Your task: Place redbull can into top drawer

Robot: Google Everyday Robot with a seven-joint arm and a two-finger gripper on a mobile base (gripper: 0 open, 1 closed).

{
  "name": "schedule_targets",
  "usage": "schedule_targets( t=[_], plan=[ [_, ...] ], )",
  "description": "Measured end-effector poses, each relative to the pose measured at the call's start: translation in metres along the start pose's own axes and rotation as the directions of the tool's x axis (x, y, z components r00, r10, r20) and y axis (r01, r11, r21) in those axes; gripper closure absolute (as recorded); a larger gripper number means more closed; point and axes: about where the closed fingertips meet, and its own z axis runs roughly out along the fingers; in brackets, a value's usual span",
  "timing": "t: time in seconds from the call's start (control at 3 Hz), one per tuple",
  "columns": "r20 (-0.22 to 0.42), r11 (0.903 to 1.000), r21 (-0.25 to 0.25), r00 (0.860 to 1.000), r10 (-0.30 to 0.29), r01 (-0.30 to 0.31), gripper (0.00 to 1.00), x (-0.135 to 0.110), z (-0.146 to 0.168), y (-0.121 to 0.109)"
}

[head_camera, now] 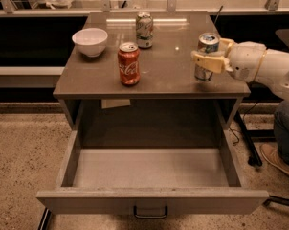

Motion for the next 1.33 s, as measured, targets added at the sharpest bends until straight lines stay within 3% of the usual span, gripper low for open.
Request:
schedule_targets(
  t=[0.33, 0.67, 1.33],
  plan=[
    [0.055, 0.9949, -0.101, 0.998, 0.015, -0.009, 1.00, -0.028, -0.009, 0.048],
    [0.072, 0.9593, -0.226, 0.979, 0.190, -0.169, 1.00, 0.001, -0.017, 0.123],
    [0.063, 0.9587, -0.231, 0.981, 0.186, -0.167, 1.00, 0.004, -0.012, 0.124]
  ],
)
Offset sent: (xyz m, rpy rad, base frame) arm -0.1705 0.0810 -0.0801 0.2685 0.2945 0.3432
